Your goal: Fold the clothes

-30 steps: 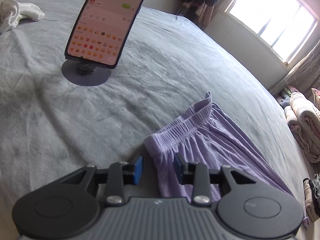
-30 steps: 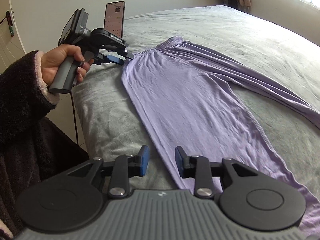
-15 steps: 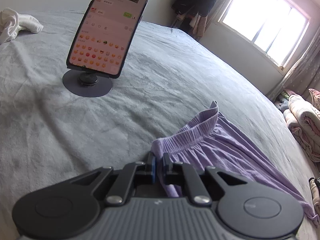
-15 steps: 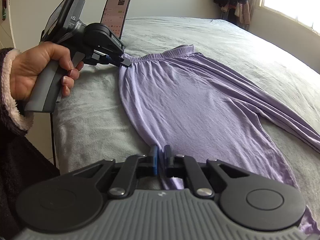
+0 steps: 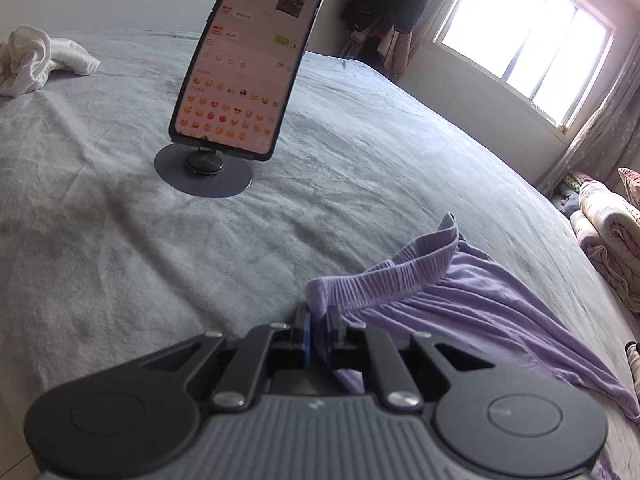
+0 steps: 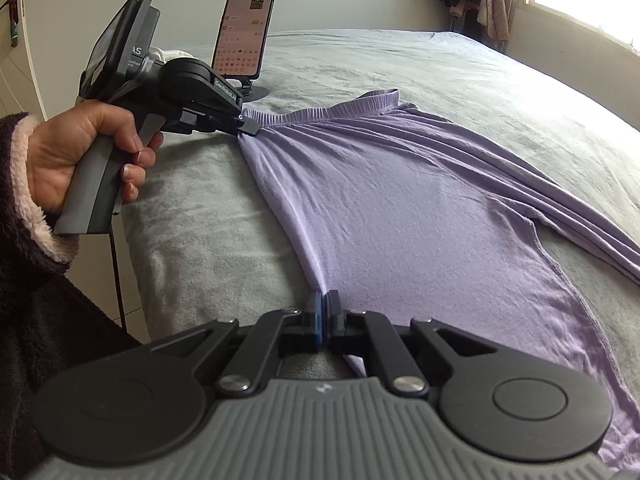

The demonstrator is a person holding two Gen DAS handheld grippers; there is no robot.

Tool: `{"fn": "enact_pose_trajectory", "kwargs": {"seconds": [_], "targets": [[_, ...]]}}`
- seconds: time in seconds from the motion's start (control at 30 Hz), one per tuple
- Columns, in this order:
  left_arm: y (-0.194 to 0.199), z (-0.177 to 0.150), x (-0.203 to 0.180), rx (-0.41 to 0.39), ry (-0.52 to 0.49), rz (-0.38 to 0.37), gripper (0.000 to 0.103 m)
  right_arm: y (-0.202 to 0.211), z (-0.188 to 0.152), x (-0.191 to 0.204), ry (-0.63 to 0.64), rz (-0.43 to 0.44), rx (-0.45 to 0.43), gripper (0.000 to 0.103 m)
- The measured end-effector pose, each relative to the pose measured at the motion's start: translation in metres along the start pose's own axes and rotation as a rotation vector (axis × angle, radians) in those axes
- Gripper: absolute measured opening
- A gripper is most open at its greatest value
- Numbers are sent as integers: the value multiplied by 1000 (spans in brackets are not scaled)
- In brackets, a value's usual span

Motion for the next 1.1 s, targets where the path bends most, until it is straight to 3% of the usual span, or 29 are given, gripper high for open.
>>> {"fn": "enact_pose_trajectory", "kwargs": {"seconds": [0.1, 0.2, 0.37, 0.57, 0.9, 1.1], "targets": [[2, 1, 0, 3, 24, -14, 15, 4, 1, -5, -42, 3, -1, 15], [8, 3, -1, -6, 35, -12, 27, 10, 2, -13, -92, 1, -1, 34], [19, 3, -20, -17, -17, -50, 32, 28, -6, -34, -157, -31, -7, 34], [24, -13, -69, 21, -151, -155, 33, 52, -27, -77, -246, -121, 11, 34], [23, -56, -147, 128, -330, -358, 33, 100, -88, -158, -444, -312, 46, 34], [25, -100, -202, 220, -476, -500, 33, 127, -129, -198, -567, -434, 60, 34]]}}
Point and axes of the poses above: each gripper's, at about its wrist camera, not at the fingertips, and y roughly against the way its jaws point, x to its left, z to its top, the point moved 4 cm from there along -y, roughly the way its jaws point, and after that the axes turned 8 degrees about -z, right-handed, at the moved point
